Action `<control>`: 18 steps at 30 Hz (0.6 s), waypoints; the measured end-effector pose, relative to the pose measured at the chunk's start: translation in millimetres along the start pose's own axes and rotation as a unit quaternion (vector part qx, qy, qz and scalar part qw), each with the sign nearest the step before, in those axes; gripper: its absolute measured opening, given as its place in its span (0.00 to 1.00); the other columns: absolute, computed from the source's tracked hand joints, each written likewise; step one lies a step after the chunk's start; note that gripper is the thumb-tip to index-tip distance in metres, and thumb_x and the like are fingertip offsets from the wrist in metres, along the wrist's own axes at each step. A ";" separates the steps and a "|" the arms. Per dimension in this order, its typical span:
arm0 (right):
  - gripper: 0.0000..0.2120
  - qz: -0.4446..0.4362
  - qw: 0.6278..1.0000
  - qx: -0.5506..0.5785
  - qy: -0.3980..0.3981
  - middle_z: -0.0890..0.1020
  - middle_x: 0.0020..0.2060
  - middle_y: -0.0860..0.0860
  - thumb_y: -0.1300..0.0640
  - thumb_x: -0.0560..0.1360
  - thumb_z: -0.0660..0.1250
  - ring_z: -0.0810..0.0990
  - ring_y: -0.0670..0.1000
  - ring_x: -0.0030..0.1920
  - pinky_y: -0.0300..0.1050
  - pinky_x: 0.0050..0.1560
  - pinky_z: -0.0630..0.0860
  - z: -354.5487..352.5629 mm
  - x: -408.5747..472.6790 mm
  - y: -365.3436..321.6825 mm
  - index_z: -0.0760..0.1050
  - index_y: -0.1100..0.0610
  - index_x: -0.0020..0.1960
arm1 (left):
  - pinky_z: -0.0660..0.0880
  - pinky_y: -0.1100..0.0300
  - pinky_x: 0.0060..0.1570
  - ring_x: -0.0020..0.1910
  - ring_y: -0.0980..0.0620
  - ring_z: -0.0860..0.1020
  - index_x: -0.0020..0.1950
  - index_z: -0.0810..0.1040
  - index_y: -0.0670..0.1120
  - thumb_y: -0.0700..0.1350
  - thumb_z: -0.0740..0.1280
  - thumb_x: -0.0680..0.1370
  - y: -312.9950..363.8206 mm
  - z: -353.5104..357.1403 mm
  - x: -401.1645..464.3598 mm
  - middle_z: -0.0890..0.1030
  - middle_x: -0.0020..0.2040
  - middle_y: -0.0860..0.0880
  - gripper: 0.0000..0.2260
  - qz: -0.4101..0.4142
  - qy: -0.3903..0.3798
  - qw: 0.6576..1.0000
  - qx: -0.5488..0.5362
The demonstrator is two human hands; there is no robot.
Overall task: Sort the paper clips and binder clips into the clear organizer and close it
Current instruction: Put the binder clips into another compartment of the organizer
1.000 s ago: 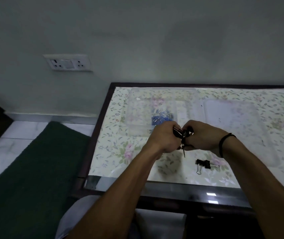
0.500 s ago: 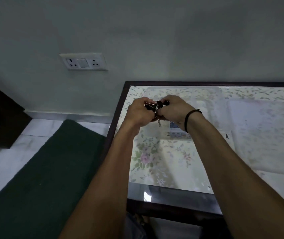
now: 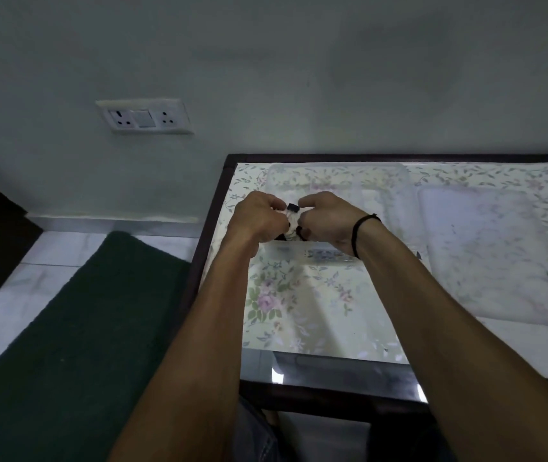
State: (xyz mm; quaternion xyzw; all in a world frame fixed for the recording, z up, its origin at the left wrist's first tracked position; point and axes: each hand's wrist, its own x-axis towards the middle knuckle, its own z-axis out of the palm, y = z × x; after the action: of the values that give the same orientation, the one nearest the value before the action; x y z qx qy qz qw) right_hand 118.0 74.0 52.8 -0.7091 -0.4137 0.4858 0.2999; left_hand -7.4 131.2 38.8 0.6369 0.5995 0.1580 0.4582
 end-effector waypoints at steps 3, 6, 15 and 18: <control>0.20 -0.022 1.000 -0.001 -0.009 0.81 0.52 0.57 0.69 0.78 0.59 0.83 0.57 0.53 0.56 0.62 0.78 -15.4 -11.2 5.9 0.72 0.61 0.69 | 0.72 0.66 0.33 0.43 0.54 0.81 0.57 0.85 0.49 0.34 0.70 0.71 9.2 9.3 -11.3 0.85 0.50 0.48 0.17 0.043 0.053 0.997 0.035; 0.14 -0.017 1.000 0.011 0.000 0.84 0.52 0.57 0.65 0.77 0.64 0.85 0.56 0.53 0.49 0.58 0.81 -37.4 -28.9 18.6 0.78 0.57 0.62 | 0.81 0.60 0.42 0.45 0.51 0.84 0.48 0.86 0.49 0.37 0.71 0.70 23.8 29.5 -26.2 0.86 0.45 0.50 0.11 0.106 0.074 0.990 0.057; 0.12 0.049 0.946 -0.314 0.068 0.85 0.47 0.48 0.64 0.73 0.67 0.85 0.50 0.40 0.43 0.47 0.82 -113.1 -89.9 105.8 0.83 0.53 0.52 | 0.81 0.60 0.48 0.43 0.54 0.84 0.46 0.86 0.49 0.37 0.70 0.70 55.3 123.9 -68.0 0.84 0.39 0.53 0.10 0.246 -0.104 0.948 0.175; 0.10 0.092 0.923 -0.369 0.066 0.85 0.46 0.49 0.57 0.70 0.74 0.83 0.50 0.42 0.43 0.48 0.81 -124.1 -104.2 130.8 0.83 0.53 0.51 | 0.80 0.58 0.50 0.48 0.50 0.83 0.50 0.85 0.49 0.43 0.75 0.69 47.9 160.9 -77.2 0.85 0.46 0.50 0.10 0.247 -0.180 0.916 0.261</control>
State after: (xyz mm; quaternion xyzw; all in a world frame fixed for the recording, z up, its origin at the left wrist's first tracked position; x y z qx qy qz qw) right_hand 253.6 -82.9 33.6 -0.8350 -0.4757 0.2765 -0.0024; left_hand 125.2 4.3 17.5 0.8794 0.3503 -0.0137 0.3222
